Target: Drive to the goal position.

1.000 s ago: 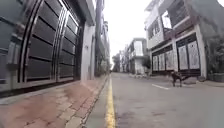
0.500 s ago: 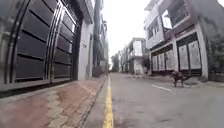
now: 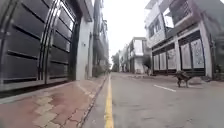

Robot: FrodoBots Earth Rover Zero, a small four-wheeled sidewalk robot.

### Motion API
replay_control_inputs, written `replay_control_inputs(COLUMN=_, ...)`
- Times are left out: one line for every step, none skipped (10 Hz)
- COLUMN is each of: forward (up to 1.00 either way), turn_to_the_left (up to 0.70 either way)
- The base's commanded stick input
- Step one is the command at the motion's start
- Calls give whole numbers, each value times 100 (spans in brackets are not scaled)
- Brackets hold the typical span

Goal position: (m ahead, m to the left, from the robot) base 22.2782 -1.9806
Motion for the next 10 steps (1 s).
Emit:
replay_control_inputs(forward=48, turn_to_the_left=0)
replay_control_inputs(forward=48, turn_to_the_left=0)
replay_control_inputs(forward=48, turn_to_the_left=0)
replay_control_inputs(forward=48, turn_to_the_left=0)
replay_control_inputs(forward=48, turn_to_the_left=0)
replay_control_inputs(forward=48, turn_to_the_left=0)
replay_control_inputs(forward=48, turn_to_the_left=0)
replay_control_inputs(forward=48, turn_to_the_left=0)
replay_control_inputs(forward=48, turn_to_the_left=0)
replay_control_inputs(forward=48, turn_to_the_left=0)
